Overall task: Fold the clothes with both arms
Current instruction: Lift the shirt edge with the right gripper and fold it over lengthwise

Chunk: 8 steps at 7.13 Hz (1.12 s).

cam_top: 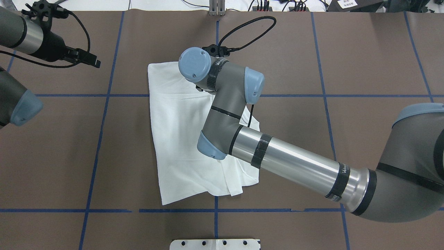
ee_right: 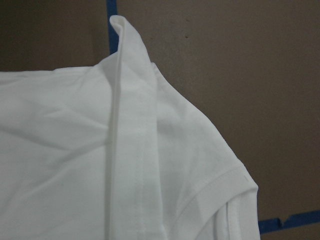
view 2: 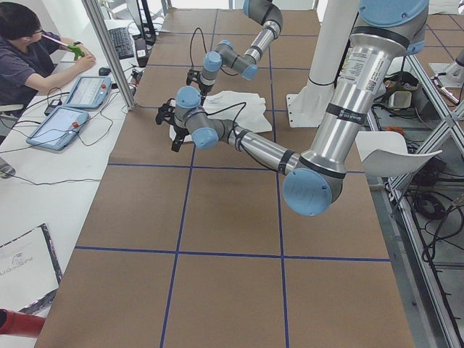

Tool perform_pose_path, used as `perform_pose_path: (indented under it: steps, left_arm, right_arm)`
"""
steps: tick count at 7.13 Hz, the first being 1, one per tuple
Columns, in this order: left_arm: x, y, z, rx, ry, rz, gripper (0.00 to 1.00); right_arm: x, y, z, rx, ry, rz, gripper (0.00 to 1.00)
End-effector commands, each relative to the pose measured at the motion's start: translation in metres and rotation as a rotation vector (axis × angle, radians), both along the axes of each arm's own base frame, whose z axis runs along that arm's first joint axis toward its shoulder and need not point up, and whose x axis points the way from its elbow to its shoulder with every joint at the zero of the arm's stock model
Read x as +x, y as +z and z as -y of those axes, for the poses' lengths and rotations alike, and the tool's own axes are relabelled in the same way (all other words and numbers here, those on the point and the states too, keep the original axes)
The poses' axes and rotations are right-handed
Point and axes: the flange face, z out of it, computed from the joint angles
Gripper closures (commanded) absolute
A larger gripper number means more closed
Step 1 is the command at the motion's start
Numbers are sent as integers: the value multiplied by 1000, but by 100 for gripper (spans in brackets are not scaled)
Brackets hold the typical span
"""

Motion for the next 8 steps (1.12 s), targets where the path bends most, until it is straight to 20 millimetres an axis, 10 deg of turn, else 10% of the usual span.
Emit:
perform_pose_path:
  steps: [1,8]
  left_arm:
    - [-1,-2,0,2,-1,-3,0]
    - [-1,-5,-2,8,0,-6,0]
  right_arm:
    - [-1,15,22,25,19,26,0]
    - [-5,29,34,77,59,31,0]
